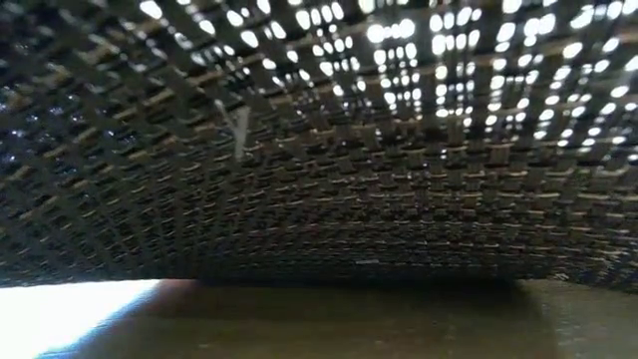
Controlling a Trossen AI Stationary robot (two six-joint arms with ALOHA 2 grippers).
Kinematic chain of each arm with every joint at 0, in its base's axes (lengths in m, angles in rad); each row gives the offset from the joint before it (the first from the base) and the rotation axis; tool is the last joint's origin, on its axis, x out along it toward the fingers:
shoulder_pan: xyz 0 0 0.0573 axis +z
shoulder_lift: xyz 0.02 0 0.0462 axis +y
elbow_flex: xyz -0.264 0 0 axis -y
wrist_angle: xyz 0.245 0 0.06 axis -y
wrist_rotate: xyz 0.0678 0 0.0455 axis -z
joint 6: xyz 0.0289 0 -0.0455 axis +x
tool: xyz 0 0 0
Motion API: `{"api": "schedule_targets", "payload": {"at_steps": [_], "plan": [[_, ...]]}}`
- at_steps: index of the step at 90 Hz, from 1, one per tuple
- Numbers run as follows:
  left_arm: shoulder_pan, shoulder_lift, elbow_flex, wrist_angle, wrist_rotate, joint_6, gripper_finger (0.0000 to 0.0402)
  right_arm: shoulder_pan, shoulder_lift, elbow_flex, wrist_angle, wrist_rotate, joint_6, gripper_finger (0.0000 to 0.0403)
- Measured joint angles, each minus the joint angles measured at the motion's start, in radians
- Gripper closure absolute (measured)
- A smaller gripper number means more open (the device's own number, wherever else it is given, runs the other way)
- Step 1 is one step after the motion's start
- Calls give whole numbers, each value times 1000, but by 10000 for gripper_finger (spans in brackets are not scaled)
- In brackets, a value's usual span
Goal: Set table place
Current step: Put the gray placemat to the center of the table
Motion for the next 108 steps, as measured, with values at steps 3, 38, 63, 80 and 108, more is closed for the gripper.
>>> {"api": "schedule_targets", "payload": {"at_steps": [3,38,63,80,108], "plan": [[-3,0,0,0,1,-2,271,0,1,-29,11,18,-2,192],[-5,0,0,0,11,-3,271,-54,2,-330,378,-100,-69,115],[-4,0,0,0,8,-11,271,-108,-7,-433,397,-65,27,167],[-4,0,0,0,-1,-19,271,-156,-5,-442,384,46,86,261],[-4,0,0,2,-6,-22,271,-271,-45,-451,334,67,111,401]]}}
